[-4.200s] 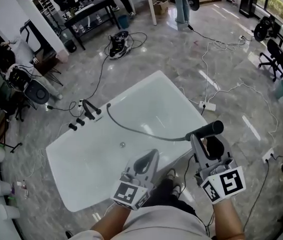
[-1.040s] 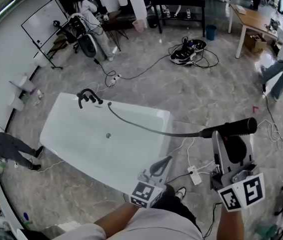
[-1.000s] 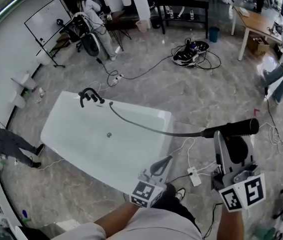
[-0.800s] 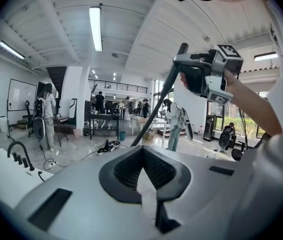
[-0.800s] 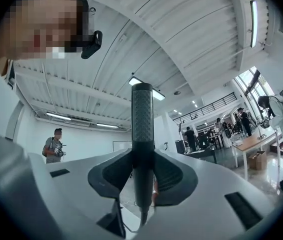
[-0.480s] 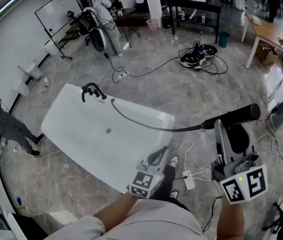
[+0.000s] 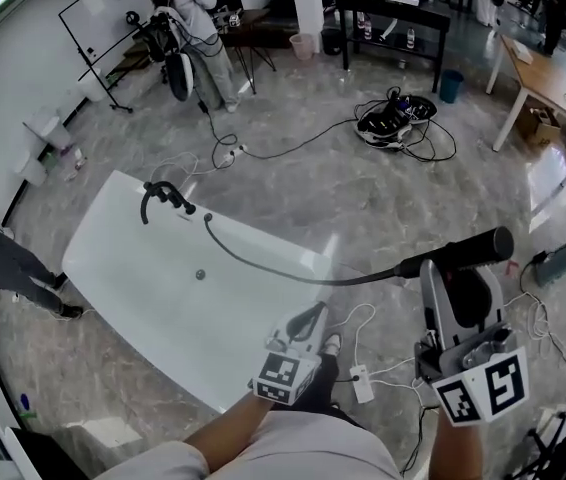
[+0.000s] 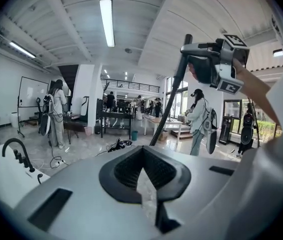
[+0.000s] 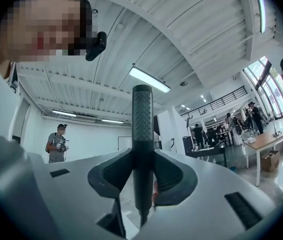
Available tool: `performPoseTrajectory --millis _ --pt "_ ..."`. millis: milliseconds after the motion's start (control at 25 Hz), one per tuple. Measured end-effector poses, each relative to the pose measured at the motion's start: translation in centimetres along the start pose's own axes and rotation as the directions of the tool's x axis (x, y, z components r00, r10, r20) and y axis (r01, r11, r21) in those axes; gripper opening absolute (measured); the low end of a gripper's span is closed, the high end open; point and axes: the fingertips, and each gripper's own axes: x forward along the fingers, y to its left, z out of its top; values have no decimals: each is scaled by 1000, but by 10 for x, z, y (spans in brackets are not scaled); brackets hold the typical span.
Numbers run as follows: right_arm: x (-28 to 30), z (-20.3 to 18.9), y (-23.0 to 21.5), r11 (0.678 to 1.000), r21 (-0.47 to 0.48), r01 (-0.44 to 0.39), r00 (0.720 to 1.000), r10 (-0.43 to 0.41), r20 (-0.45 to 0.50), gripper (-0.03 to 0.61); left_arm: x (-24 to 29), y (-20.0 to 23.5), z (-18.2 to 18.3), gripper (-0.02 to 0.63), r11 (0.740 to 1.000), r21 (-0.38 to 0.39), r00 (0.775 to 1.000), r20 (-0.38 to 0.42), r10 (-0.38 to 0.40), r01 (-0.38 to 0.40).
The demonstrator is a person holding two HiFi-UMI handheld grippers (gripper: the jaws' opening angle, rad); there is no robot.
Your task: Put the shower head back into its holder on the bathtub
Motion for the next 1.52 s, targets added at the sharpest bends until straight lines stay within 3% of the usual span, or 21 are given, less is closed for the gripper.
performPoseTrajectory --millis 280,560,960,1200,1520 --pt "95 3 -45 1000 12 -29 999 29 -15 138 78 54 34 3 999 32 1000 -17 11 -10" --pt "163 10 -64 997 -19 -75 997 75 4 138 124 103 39 3 996 57 997 -30 64 -62" --pt "237 -16 -73 965 19 -263 964 264 -17 138 163 138 26 3 979 30 978 -56 203 -202" --pt "292 -28 -94 904 55 -425 903 427 -39 138 201 159 21 3 934 -17 931 -92 354 -357" --pt "335 -53 -96 785 72 -616 783 619 -52 138 234 171 22 3 837 -74 839 -108 533 -542"
